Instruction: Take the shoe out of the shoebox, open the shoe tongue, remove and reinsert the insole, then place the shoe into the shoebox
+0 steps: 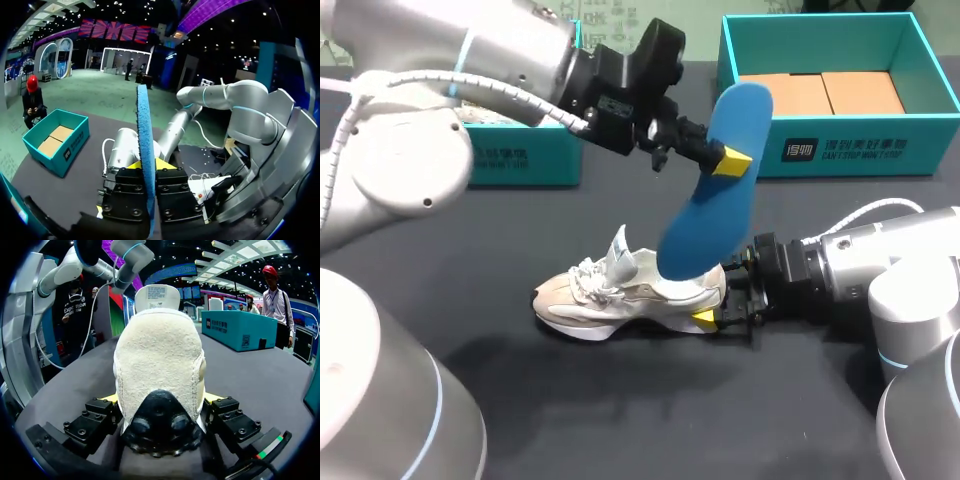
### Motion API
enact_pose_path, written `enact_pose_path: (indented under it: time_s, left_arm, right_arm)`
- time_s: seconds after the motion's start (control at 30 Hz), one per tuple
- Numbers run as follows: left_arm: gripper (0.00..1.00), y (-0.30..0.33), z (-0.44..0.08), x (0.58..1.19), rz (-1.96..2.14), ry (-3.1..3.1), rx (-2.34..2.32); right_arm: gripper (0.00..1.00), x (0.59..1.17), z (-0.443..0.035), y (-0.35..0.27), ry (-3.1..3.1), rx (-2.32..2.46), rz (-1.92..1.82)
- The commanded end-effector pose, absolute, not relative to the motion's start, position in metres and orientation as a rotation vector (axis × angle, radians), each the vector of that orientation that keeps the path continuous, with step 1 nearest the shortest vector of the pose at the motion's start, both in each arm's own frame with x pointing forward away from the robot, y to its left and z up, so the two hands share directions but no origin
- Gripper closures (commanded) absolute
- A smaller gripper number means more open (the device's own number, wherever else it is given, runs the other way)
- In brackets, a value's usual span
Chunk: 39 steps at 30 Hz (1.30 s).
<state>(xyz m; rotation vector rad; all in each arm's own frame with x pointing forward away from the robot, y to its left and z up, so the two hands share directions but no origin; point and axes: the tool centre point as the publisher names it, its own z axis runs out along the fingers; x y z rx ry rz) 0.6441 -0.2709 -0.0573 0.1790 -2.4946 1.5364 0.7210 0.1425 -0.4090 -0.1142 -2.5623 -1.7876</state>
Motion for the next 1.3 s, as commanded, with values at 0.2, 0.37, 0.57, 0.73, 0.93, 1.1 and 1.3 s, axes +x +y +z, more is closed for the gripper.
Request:
enact_pose_path:
  time_s: [0.2, 0.37, 0.57, 0.73, 0.93, 1.1, 1.3]
  left_arm:
    - [1.00, -0.243, -0.051, 0.636, 1.574, -2.486, 0.193]
    - [1.00, -0.247, -0.042, 0.635, 1.611, -2.423, 0.243]
    - [1.00, -0.244, 0.005, 0.646, 1.655, -2.369, 0.282]
    - [1.00, -0.229, 0.037, 0.646, 1.656, -2.342, 0.230]
    - [1.00, -0.212, 0.067, 0.641, 1.673, -2.333, 0.119]
    - [1.00, -0.212, 0.067, 0.641, 1.673, -2.333, 0.119]
    - [1.00, -0.212, 0.067, 0.641, 1.673, -2.333, 0.119]
  right_arm:
    - [1.00, 0.720, -0.410, 0.143, -2.566, -0.115, -1.782]
    - [1.00, 0.720, -0.410, 0.143, -2.566, -0.115, -1.782]
    - [1.00, 0.720, -0.410, 0.143, -2.566, -0.115, -1.782]
    - [1.00, 0.720, -0.410, 0.143, -2.566, -0.115, -1.782]
    - [1.00, 0.720, -0.410, 0.143, -2.566, -0.115, -1.782]
    - [1.00, 0.720, -0.410, 0.143, -2.566, -0.115, -1.782]
    - [1.00, 0.720, -0.410, 0.143, -2.566, -0.115, -1.782]
